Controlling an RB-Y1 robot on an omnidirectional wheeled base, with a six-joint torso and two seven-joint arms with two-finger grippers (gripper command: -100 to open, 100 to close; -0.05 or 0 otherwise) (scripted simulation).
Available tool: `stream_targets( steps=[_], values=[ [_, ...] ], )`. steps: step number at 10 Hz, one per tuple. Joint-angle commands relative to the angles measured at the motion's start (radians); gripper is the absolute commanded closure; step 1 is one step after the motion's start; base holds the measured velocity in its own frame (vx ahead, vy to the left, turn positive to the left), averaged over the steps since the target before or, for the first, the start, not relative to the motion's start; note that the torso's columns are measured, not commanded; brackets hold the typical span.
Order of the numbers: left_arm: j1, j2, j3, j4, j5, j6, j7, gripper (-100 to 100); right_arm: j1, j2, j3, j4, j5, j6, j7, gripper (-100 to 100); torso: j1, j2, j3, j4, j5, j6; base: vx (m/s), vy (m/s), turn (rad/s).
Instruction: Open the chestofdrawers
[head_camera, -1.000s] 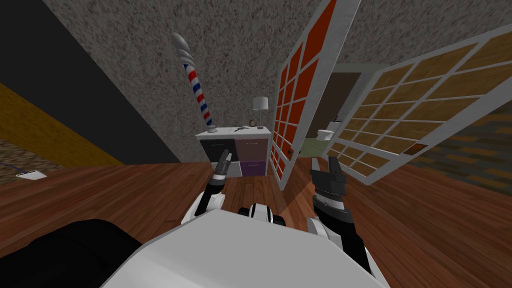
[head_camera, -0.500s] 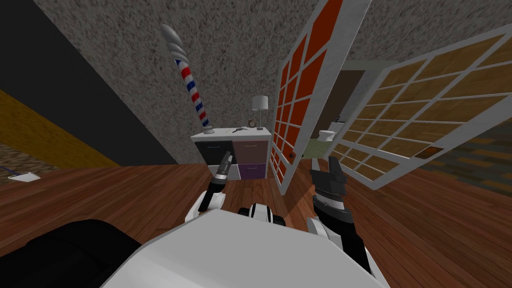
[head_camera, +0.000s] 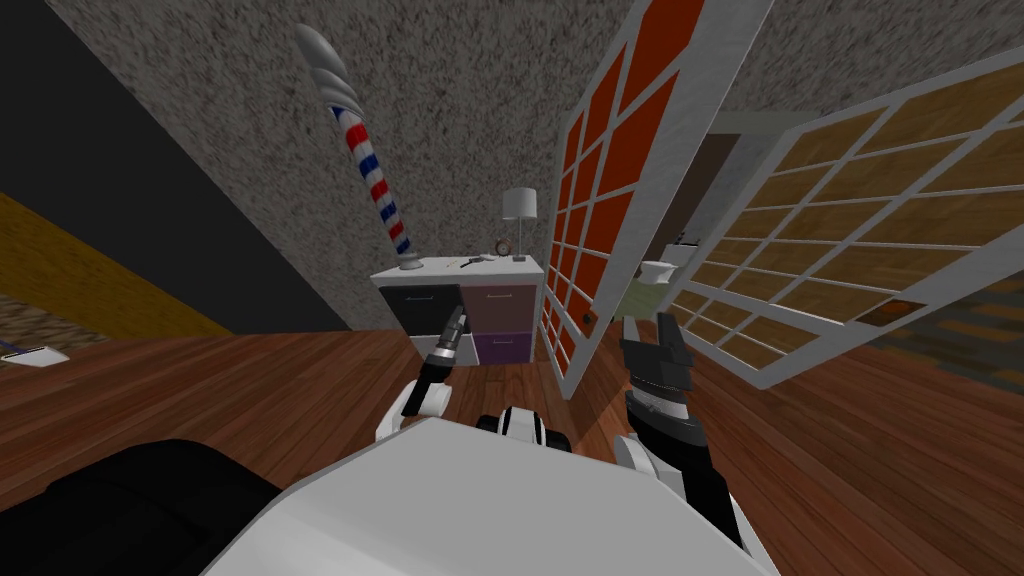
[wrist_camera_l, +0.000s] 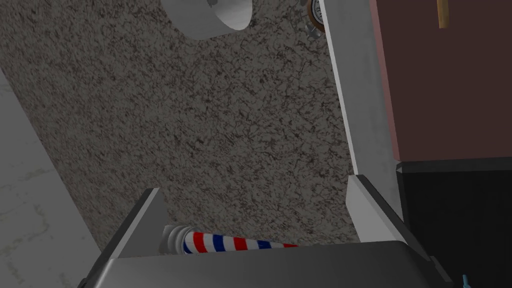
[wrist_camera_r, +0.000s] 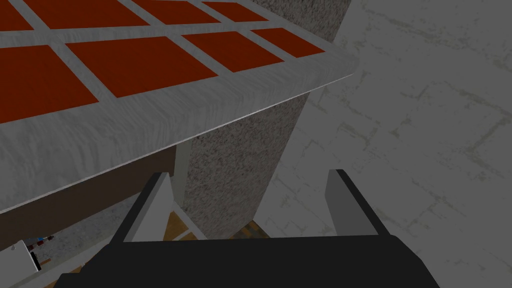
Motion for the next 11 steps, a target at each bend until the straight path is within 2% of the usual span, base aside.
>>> stream_targets(
  steps=[1,3,5,7,9,11],
  values=[
    [-0.024,0.011,0.014,0.051,0.007,0.027,0.005,-100,0.000,0.000,0.000,0.000,0.000,0.000,0.000,0,-0.001,-0.002,-0.001,-0.001,0.000,0.000,0.145,-0.021,0.009],
    [-0.042,0.012,0.022,0.094,0.012,0.046,0.006,-100,0.000,0.000,0.000,0.000,0.000,0.000,0.000,0,0.001,0.000,0.000,0.000,0.000,0.000,0.155,-0.011,0.009],
    [-0.049,0.011,0.026,0.110,0.013,0.052,0.006,-100,0.000,0.000,0.000,0.000,0.000,0.000,0.000,0,0.001,0.000,0.000,0.000,0.000,0.000,0.122,-0.006,0.006],
    [-0.070,0.003,0.035,0.159,0.018,0.074,0.007,-100,0.000,0.000,0.000,0.000,0.000,0.000,0.000,0,0.001,0.000,0.000,0.000,0.000,0.000,0.149,-0.009,0.012],
    [-0.091,-0.020,0.045,0.208,0.023,0.095,0.008,-100,0.000,0.000,0.000,0.000,0.000,0.000,0.000,0,-0.001,-0.002,-0.002,-0.001,0.000,0.000,0.187,-0.021,0.015],
    [-0.108,-0.066,0.053,0.249,0.028,0.113,0.009,-100,0.000,0.000,0.000,0.000,0.000,0.000,0.000,0,0.000,-0.001,-0.001,-0.001,0.000,0.000,0.194,-0.015,0.011]
  ],
)
